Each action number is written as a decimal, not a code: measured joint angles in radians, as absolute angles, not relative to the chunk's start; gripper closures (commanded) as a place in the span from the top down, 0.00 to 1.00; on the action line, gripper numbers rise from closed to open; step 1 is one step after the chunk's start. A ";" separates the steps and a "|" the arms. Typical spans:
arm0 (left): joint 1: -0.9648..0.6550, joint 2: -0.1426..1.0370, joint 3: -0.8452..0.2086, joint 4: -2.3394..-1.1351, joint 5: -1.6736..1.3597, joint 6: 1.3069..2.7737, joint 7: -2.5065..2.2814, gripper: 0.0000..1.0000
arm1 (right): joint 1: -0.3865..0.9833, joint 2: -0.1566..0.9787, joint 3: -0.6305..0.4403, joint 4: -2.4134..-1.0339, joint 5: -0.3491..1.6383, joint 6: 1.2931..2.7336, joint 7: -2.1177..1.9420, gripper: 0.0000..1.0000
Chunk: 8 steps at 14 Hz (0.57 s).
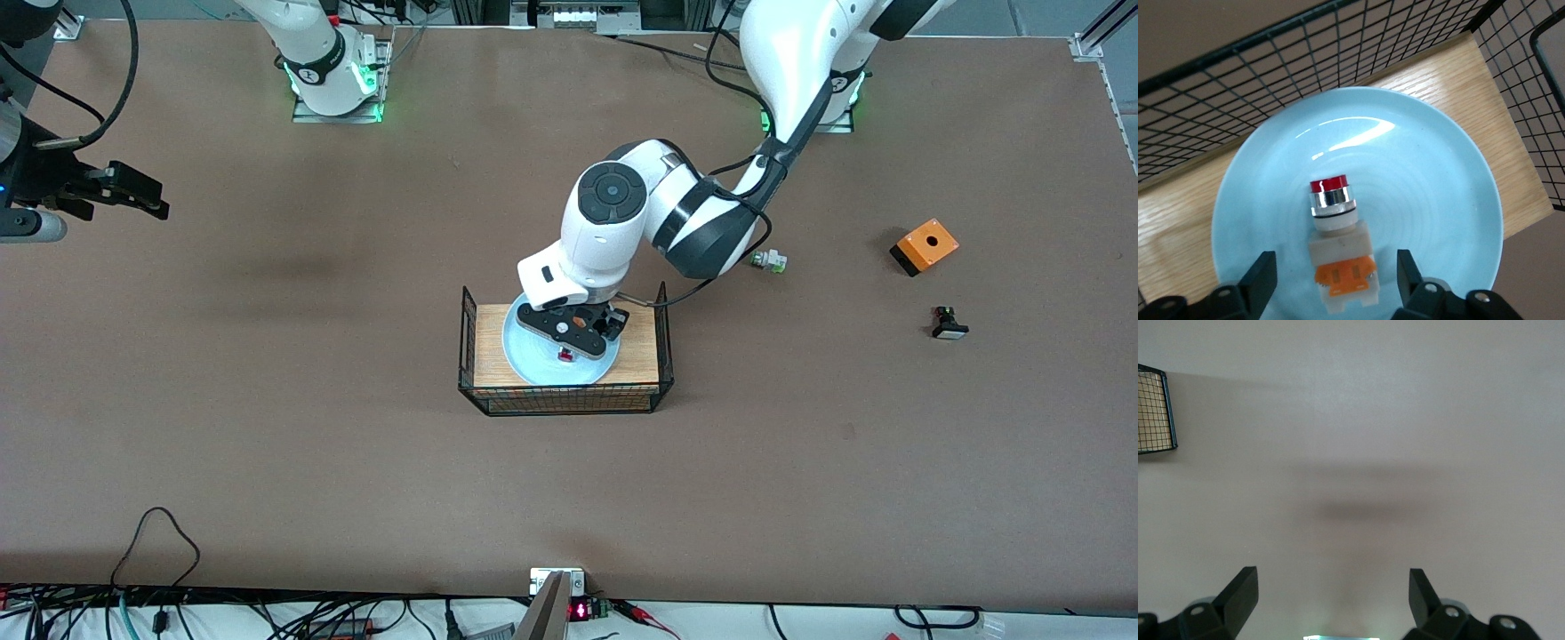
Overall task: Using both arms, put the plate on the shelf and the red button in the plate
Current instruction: 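Set the button on the plate and raise the left gripper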
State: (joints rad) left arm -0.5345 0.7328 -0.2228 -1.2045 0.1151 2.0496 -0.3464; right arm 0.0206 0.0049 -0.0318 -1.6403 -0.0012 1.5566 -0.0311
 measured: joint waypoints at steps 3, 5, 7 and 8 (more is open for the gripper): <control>-0.519 0.652 -0.211 -1.174 0.115 1.840 -0.367 1.00 | 0.021 0.005 -0.032 -1.640 -0.001 1.556 -0.031 1.00; -0.471 0.562 -0.201 -1.165 0.116 1.688 -0.372 1.00 | 0.021 0.005 -0.031 -1.640 -0.001 1.556 -0.031 1.00; -0.390 0.482 -0.198 -1.163 0.116 1.572 -0.372 1.00 | 0.021 0.005 -0.031 -1.638 -0.001 1.556 -0.031 1.00; -0.342 0.451 -0.197 -1.163 0.116 1.534 -0.371 1.00 | 0.022 0.005 -0.030 -1.637 -0.001 1.556 -0.031 1.00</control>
State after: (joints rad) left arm -0.3420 0.4510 -0.1967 -1.1631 0.1164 1.5341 -0.3709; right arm 0.0216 0.0048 -0.0303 -1.6367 -0.0012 1.5561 -0.0311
